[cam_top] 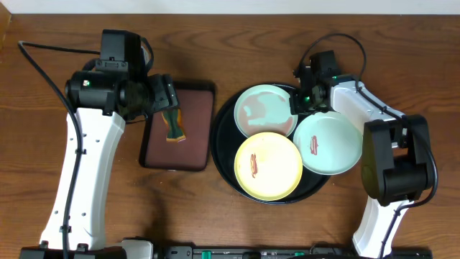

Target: Clean dirty plates on tray and stack at the side

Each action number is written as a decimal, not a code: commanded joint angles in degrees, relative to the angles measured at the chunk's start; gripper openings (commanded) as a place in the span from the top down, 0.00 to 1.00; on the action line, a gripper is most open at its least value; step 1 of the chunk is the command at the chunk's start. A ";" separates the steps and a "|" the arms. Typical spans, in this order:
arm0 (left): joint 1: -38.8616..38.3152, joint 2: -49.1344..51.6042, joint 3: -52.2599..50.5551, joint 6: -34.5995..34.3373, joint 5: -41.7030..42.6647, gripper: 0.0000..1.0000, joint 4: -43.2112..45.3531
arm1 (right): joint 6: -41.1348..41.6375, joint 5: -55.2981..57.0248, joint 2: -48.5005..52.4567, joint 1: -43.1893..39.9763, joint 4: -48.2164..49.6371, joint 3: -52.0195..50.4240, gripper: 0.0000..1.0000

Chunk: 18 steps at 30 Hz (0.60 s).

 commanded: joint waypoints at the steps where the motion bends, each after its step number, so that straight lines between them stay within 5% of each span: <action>1: 0.15 -0.09 0.72 0.59 0.07 0.18 -0.20 | 3.82 0.26 0.57 -0.52 0.74 0.68 0.99; 18: 0.15 -0.09 0.72 0.59 0.07 0.16 -0.20 | 2.91 5.03 -2.73 8.41 -2.27 21.16 0.99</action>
